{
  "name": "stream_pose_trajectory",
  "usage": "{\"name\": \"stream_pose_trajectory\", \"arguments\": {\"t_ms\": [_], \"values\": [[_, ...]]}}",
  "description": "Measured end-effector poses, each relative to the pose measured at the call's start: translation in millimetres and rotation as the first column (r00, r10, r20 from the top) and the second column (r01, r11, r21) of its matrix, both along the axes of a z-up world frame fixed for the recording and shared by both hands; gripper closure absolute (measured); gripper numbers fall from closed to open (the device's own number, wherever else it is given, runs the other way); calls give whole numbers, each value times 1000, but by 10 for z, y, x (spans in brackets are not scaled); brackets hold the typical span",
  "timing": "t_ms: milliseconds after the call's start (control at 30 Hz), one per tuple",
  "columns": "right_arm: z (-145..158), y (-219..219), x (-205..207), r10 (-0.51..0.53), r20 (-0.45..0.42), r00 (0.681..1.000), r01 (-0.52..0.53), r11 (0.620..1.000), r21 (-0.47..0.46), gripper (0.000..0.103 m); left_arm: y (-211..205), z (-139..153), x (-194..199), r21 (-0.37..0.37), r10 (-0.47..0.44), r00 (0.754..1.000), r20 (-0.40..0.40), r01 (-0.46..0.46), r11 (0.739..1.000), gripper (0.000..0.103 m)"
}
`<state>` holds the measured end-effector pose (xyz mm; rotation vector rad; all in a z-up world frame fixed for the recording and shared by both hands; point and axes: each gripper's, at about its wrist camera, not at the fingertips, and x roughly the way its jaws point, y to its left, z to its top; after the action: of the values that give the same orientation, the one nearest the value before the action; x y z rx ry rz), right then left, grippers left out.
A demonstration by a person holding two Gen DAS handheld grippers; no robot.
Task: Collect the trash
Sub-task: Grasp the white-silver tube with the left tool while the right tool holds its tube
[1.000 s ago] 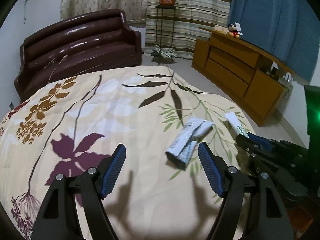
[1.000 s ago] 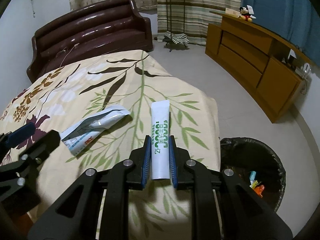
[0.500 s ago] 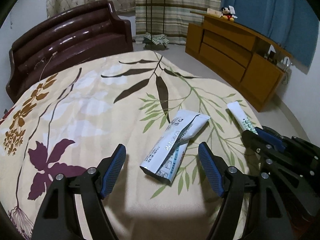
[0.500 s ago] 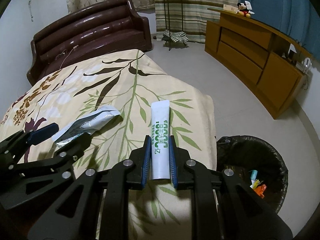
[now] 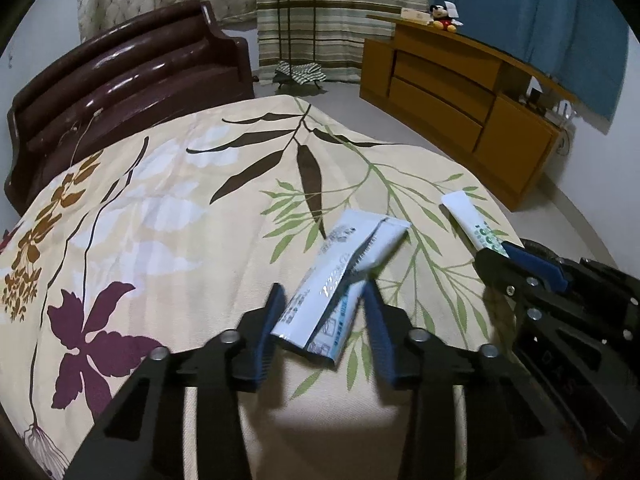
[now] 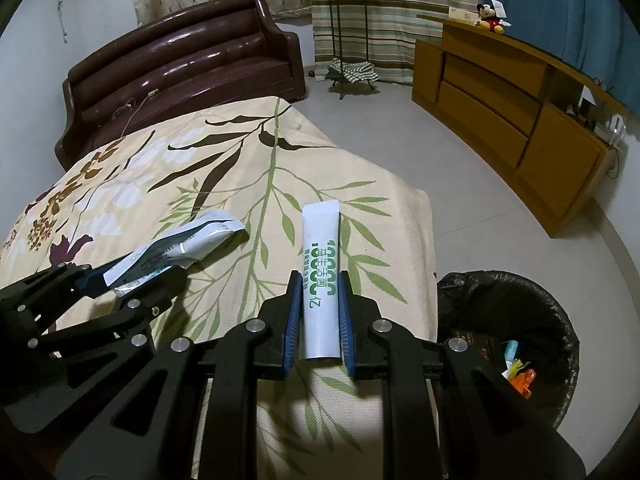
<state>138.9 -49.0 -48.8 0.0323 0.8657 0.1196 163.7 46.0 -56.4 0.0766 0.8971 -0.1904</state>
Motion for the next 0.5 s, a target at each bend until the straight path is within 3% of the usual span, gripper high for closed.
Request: {"name": "stream_pose_trajectory", "arguments": {"t_ms": [133,500], "values": [[0,-3,-1,0,1,1000,0,1000,1,85,-33,4,-34,8,-16,1000,10,16,1000,83],[-15,-7,-25,-2,8,1000,2,1000,2,85,-49,26,-87,1,-11,1000,19,11,1000,85]]}}
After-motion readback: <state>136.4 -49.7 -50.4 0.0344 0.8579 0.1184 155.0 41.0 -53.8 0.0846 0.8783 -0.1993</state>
